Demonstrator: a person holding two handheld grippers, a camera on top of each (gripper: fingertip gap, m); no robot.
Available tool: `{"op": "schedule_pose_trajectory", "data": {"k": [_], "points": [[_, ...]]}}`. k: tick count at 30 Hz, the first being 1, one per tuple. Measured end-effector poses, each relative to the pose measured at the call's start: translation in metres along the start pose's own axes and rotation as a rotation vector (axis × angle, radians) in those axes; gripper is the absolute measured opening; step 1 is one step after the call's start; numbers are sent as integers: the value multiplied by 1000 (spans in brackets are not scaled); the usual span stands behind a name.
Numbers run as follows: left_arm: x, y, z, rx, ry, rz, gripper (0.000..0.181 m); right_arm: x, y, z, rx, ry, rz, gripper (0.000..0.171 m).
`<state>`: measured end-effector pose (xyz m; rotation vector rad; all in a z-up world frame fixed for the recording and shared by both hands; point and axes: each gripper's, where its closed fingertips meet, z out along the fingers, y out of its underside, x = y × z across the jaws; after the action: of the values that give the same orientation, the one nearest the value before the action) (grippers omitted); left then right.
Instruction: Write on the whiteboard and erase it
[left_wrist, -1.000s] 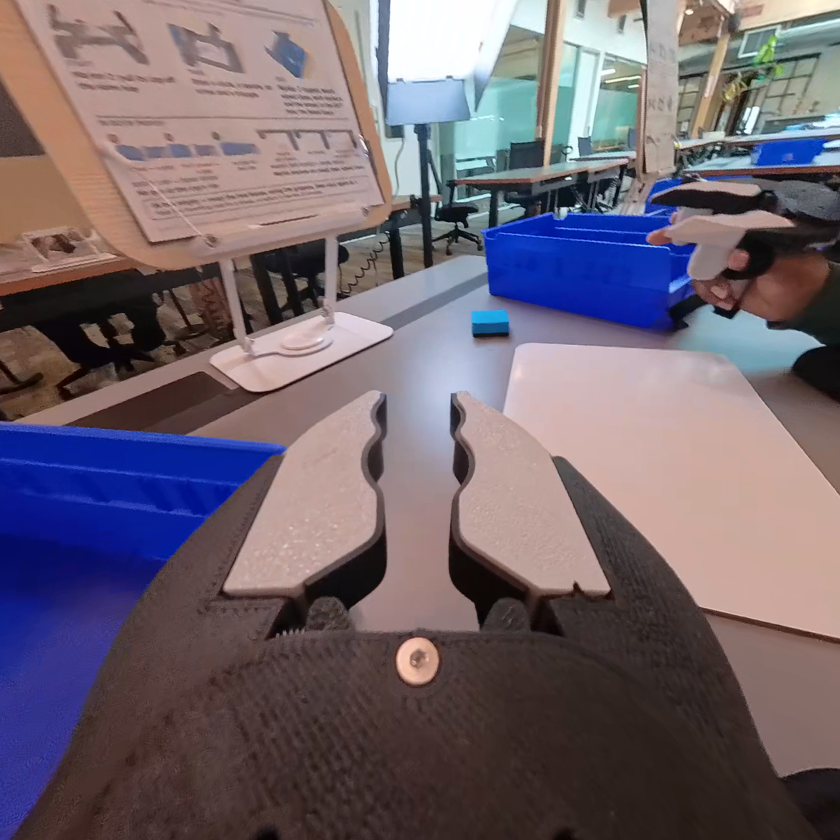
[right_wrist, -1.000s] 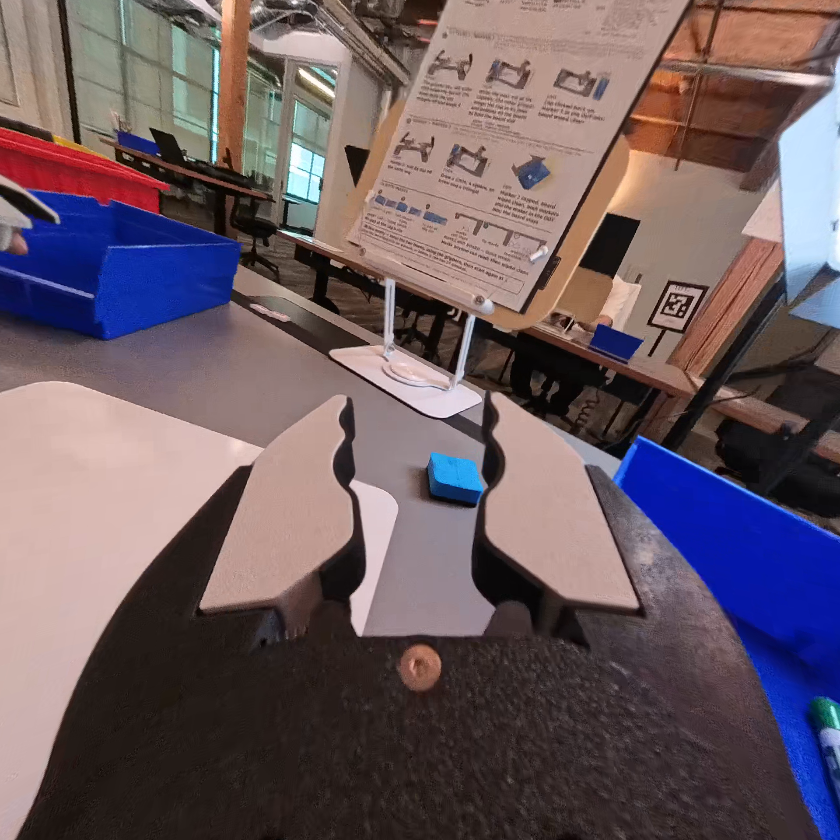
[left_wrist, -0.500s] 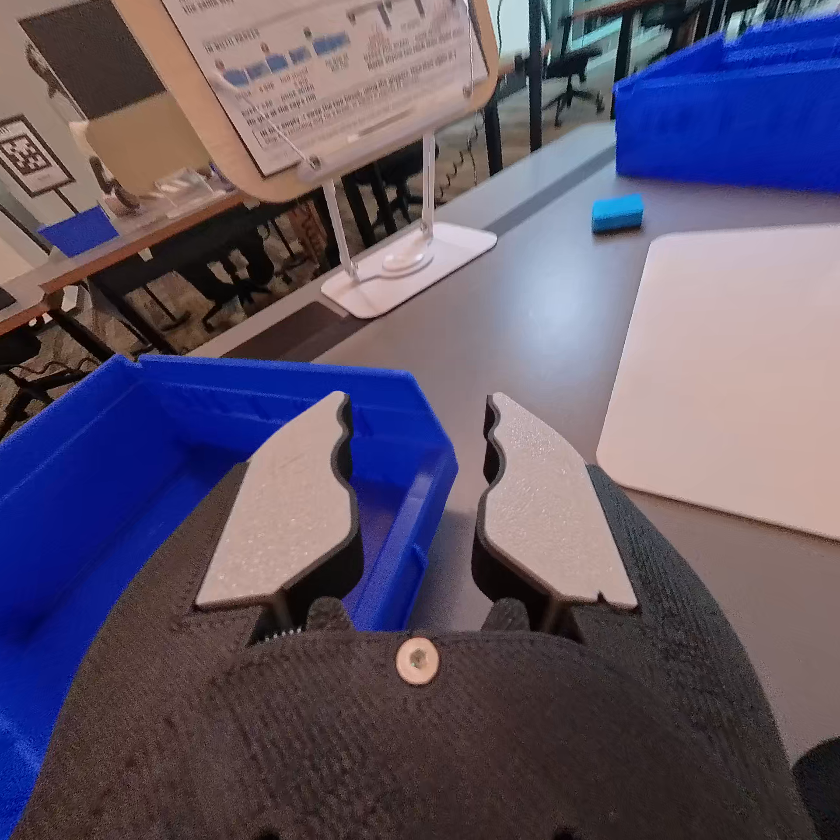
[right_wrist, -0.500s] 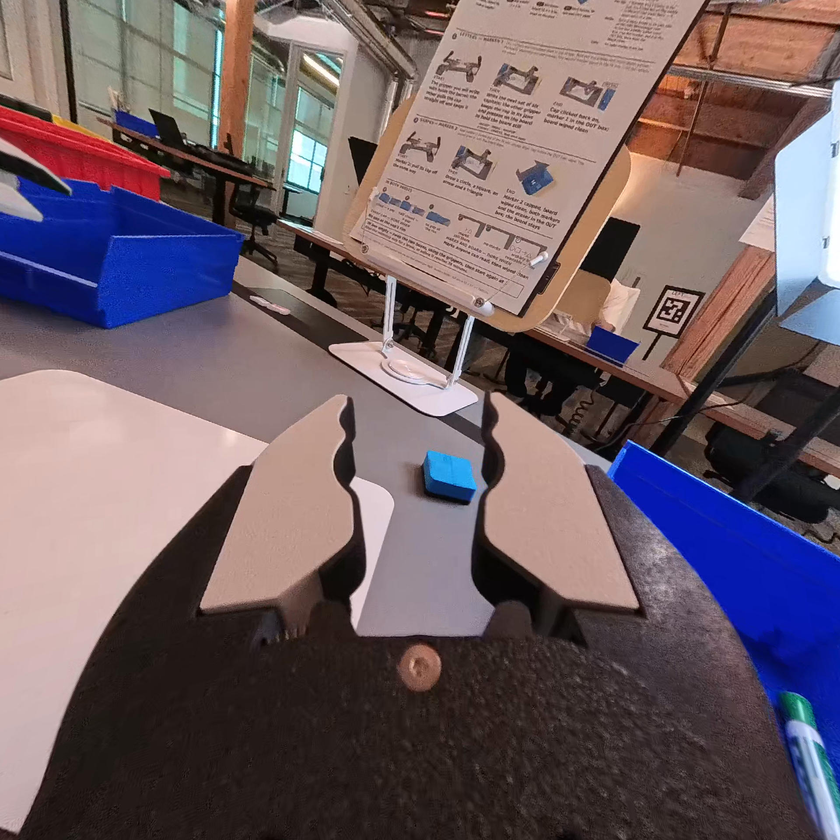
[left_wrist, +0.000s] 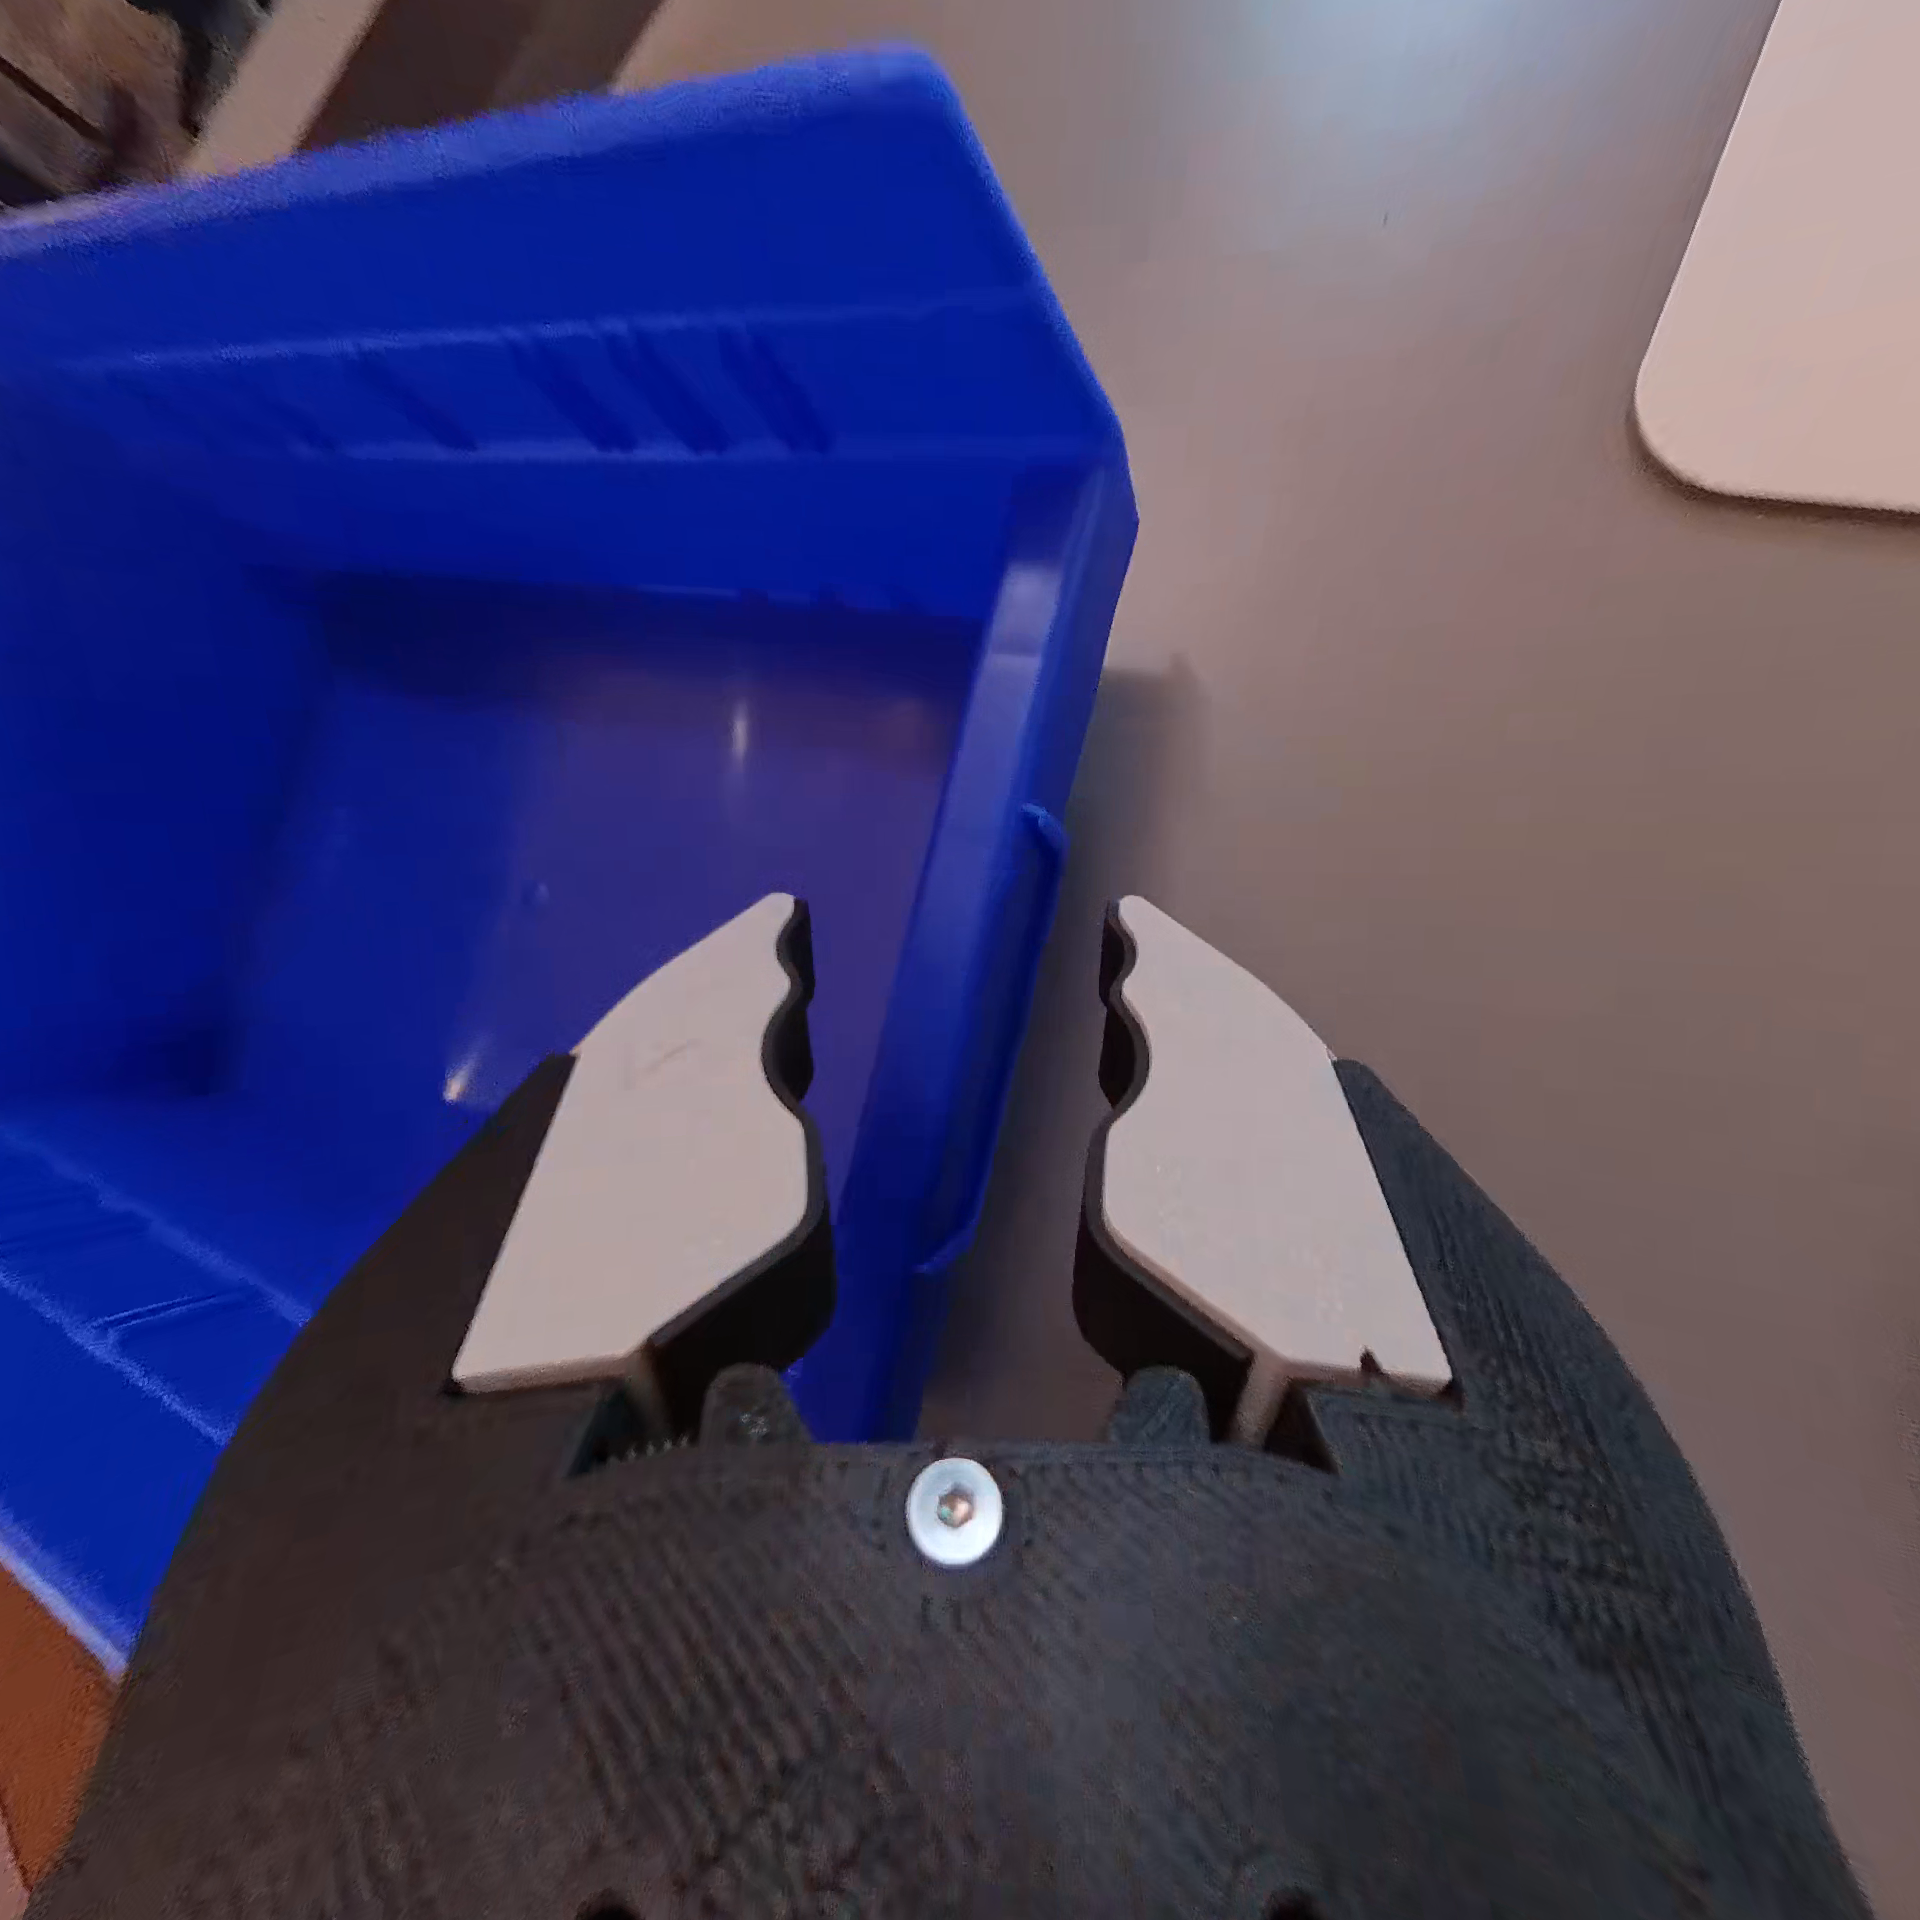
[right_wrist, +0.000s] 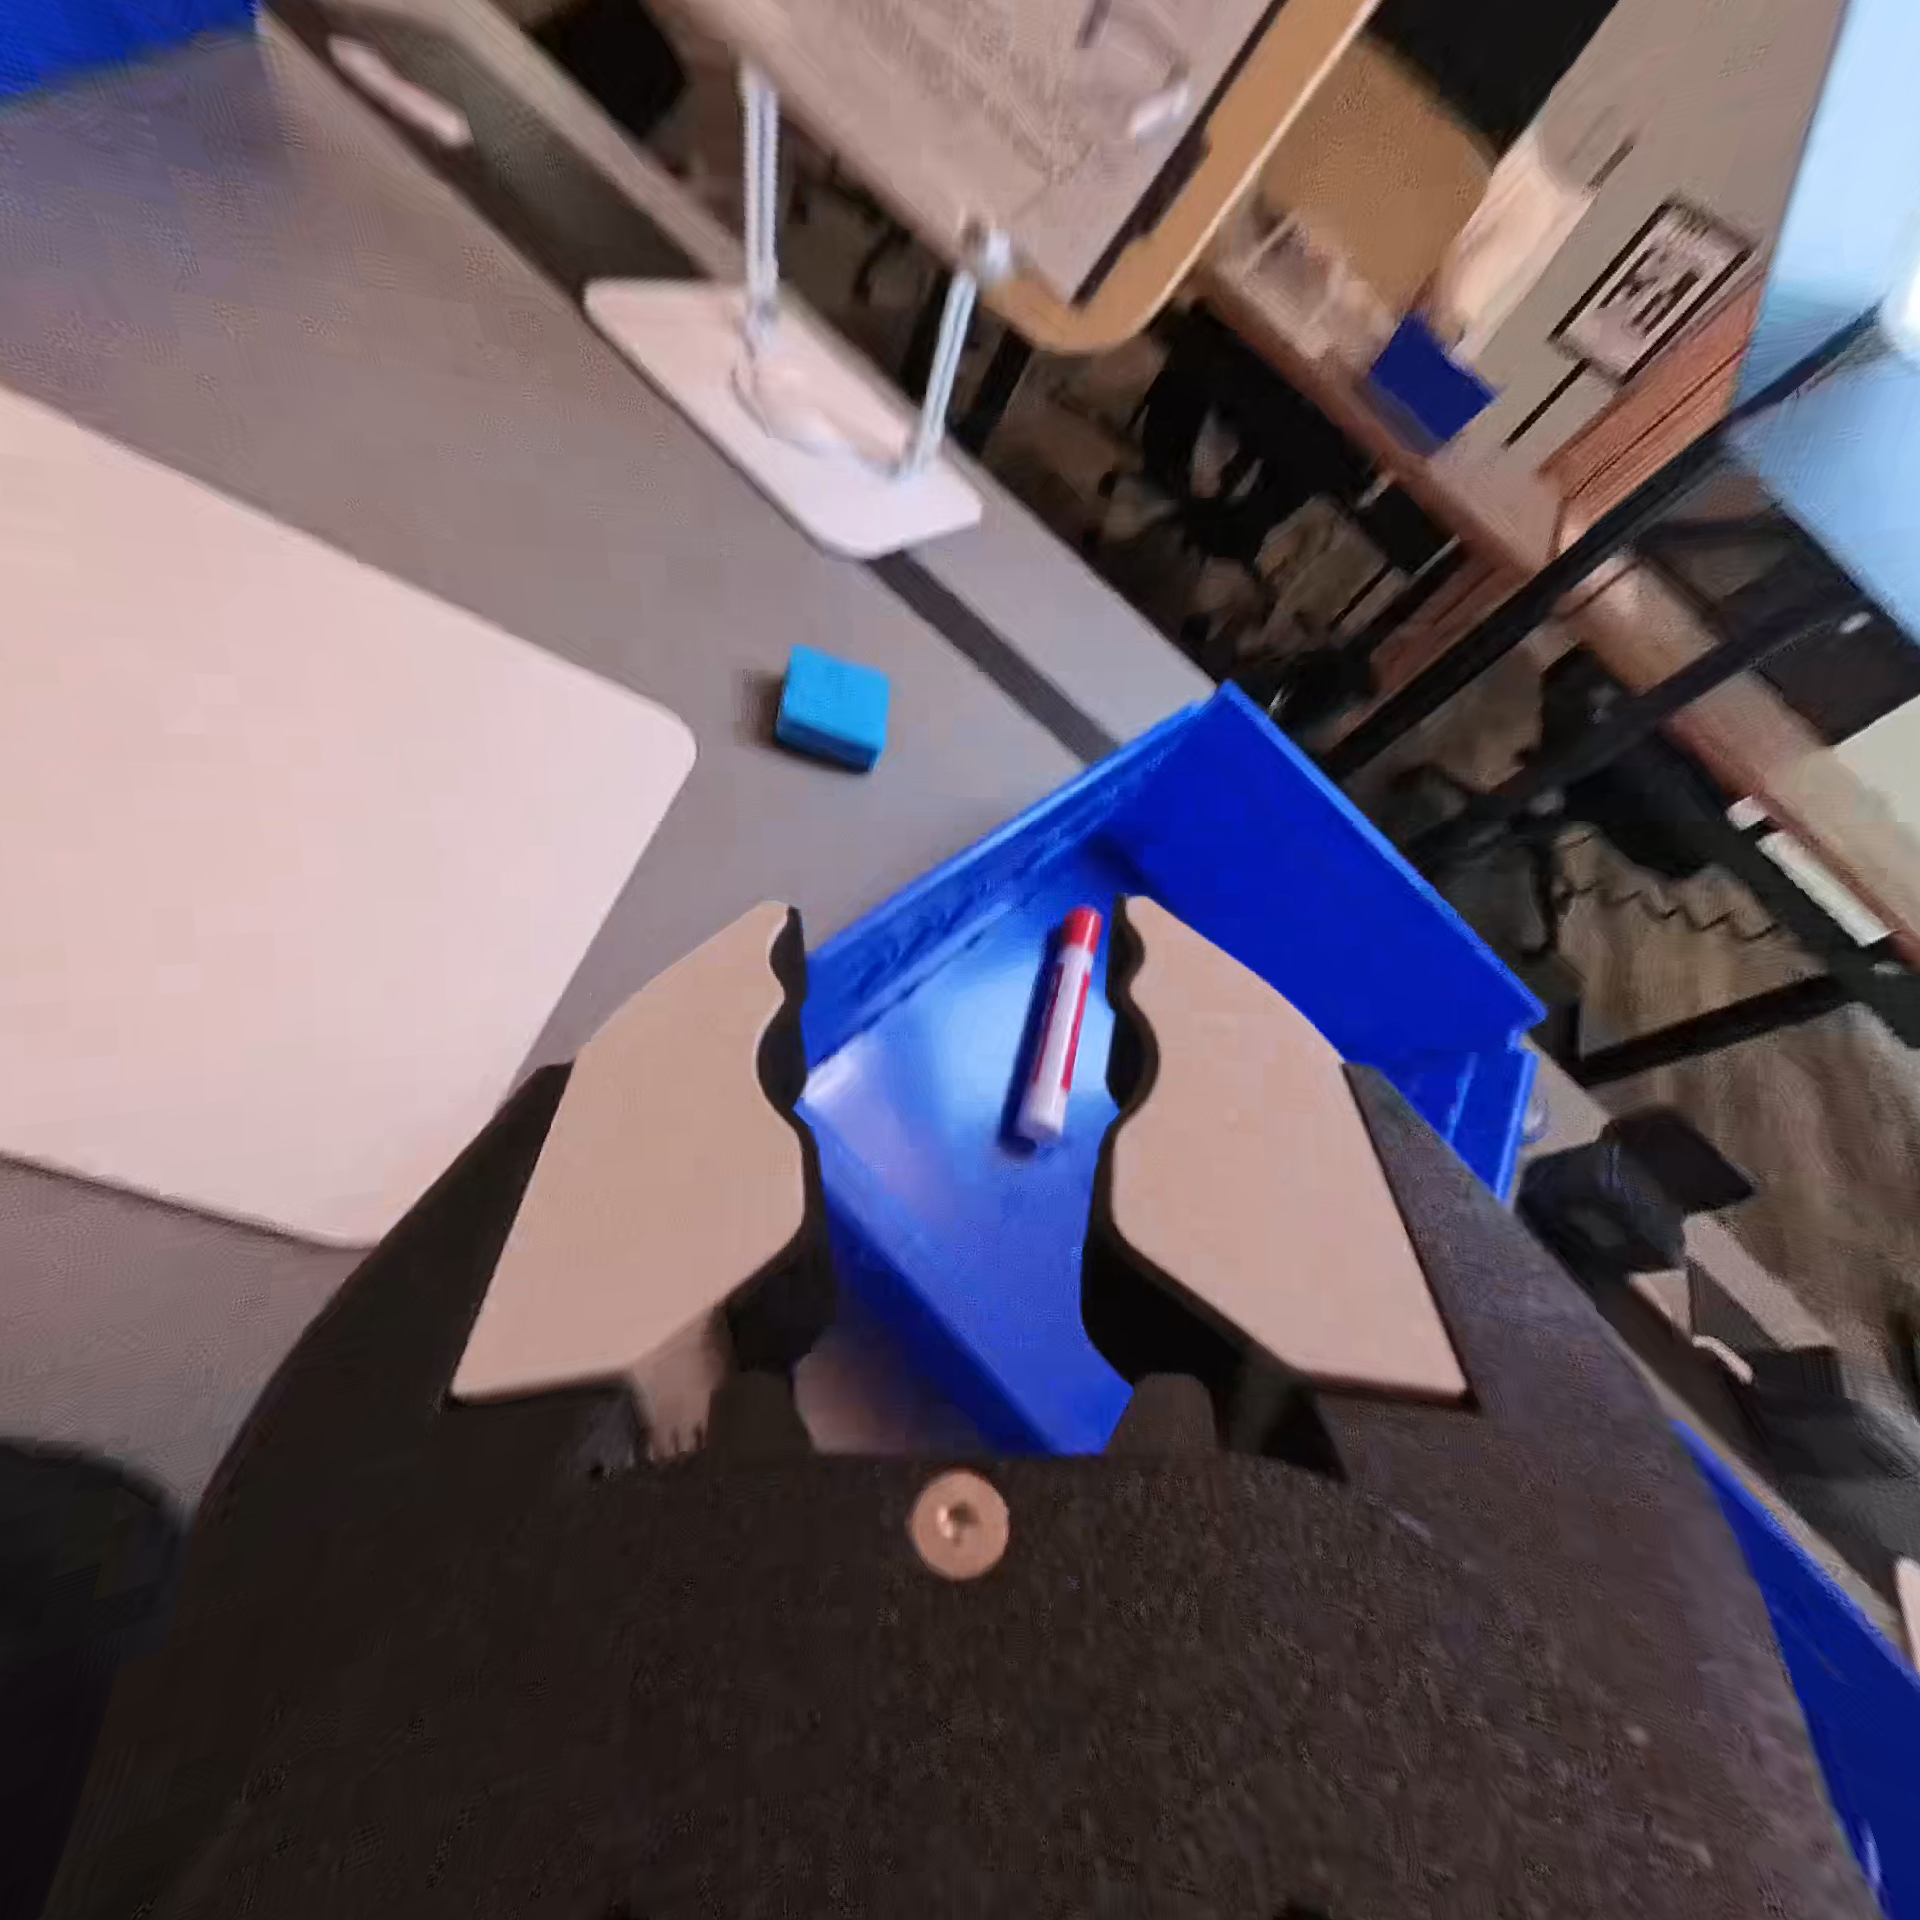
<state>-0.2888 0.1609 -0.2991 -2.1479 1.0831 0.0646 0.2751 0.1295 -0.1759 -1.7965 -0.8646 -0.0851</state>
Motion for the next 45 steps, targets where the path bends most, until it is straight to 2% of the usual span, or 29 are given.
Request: {"op": "schedule_pose_trajectory", "data": {"k": [4,7,11,15,19,26,33,39,45], "points": [[2,25,14,-180,31,57,55,-11,76,-1,-329,-162,-96,59],[2,24,20,-213,27,109,35,-11,121,6,-511,-199,-212,60],[0,24,21,-242,0,168,31,-9,151,25,-626,-230,-322,55],[2,22,20,-200,-29,220,31,1,172,37,-707,-200,-486,33],[6,20,14,-166,-99,255,31,-12,163,35,-704,-173,-540,30],[2,4,-9,-71,-228,263,31,-52,121,18,-602,-106,-619,30],[-2,-11,-34,22,-315,237,30,-93,70,-2,-426,-48,-769,29],[-10,-20,-60,61,-419,256,30,-179,21,-3,-241,-238,-852,30],[-11,-29,-85,104,-469,267,31,-273,-24,32,-68,-436,-942,30]]}}
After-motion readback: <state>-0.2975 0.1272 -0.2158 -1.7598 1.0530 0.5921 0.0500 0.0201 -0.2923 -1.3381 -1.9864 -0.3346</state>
